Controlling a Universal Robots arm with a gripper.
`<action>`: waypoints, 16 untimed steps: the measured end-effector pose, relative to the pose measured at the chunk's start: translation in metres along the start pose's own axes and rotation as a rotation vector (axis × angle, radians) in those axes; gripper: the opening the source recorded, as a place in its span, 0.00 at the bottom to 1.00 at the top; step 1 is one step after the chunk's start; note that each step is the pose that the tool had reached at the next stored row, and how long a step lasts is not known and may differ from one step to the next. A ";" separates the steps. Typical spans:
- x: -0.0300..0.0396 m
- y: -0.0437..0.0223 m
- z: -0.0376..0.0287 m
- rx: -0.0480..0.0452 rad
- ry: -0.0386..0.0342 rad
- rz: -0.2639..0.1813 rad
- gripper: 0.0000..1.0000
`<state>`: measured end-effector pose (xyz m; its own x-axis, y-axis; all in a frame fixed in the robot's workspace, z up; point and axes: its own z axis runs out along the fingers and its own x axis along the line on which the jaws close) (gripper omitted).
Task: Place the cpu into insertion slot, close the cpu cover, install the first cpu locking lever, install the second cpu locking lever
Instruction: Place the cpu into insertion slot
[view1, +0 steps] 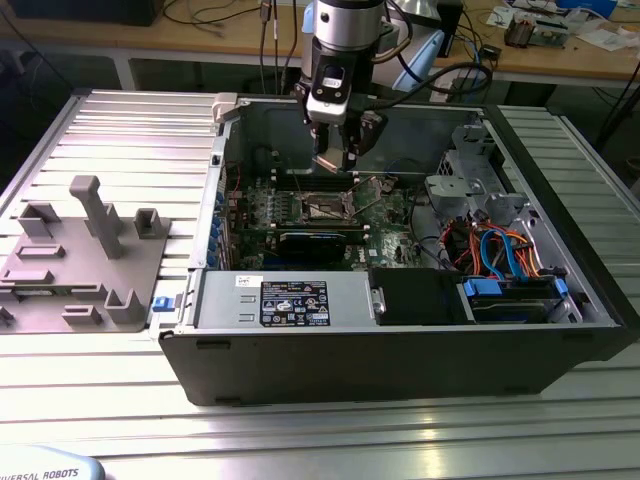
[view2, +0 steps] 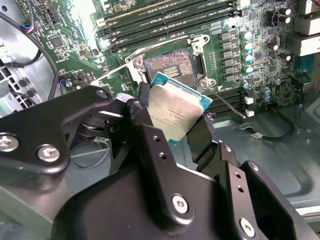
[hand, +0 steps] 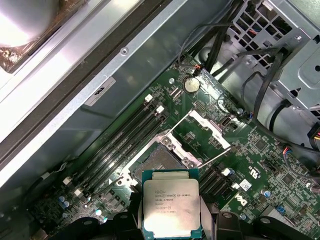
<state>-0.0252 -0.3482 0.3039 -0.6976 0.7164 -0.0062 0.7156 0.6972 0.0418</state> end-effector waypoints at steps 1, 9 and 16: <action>0.0000 0.0000 0.0000 0.0000 -0.0001 0.001 0.54; 0.0000 0.0000 0.0005 0.0001 -0.0007 0.017 0.54; 0.0000 0.0000 0.0008 0.0002 -0.0014 0.032 0.54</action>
<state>-0.0252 -0.3482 0.3031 -0.6744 0.7383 -0.0062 0.7375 0.6741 0.0417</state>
